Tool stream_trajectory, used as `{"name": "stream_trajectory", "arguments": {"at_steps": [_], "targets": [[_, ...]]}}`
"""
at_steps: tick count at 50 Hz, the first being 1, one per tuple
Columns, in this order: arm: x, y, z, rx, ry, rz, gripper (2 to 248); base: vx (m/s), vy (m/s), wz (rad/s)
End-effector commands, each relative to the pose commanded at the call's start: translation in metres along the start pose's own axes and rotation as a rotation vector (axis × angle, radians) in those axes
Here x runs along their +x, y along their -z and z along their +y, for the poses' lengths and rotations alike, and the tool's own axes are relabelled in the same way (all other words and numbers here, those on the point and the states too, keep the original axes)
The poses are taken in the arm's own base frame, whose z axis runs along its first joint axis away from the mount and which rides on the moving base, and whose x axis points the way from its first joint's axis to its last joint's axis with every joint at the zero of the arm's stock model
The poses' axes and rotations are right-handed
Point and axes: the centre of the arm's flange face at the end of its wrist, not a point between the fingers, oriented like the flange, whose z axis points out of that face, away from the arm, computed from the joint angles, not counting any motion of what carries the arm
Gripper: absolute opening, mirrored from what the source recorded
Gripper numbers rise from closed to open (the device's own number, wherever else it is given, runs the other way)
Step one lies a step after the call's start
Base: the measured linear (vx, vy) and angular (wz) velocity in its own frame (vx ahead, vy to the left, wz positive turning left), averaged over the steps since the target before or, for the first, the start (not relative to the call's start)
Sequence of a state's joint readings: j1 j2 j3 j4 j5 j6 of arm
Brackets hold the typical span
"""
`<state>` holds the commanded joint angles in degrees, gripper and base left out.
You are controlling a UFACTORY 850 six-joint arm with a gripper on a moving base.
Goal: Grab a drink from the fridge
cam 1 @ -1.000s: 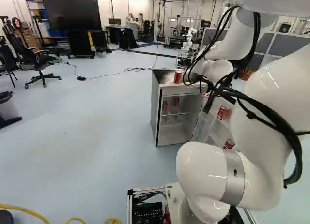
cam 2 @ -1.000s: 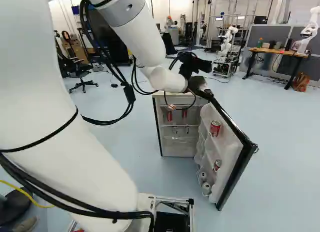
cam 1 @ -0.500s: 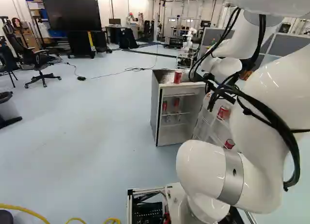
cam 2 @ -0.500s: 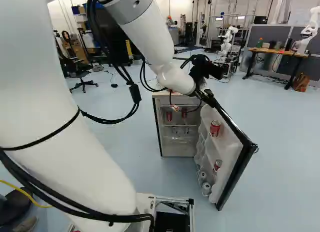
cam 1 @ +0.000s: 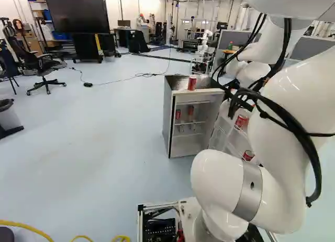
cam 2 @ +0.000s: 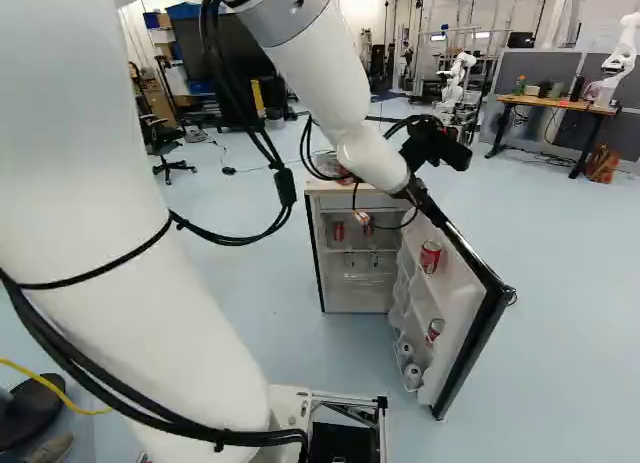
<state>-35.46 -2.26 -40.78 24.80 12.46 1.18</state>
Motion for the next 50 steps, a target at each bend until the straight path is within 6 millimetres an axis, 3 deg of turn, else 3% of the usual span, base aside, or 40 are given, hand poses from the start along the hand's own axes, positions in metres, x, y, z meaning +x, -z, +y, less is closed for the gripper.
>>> {"name": "stream_trajectory", "arguments": {"at_steps": [50], "targets": [[0.060, -0.051, 0.044, -0.090, -0.085, 0.046, 247, 0.000, 0.000, 0.000]]}}
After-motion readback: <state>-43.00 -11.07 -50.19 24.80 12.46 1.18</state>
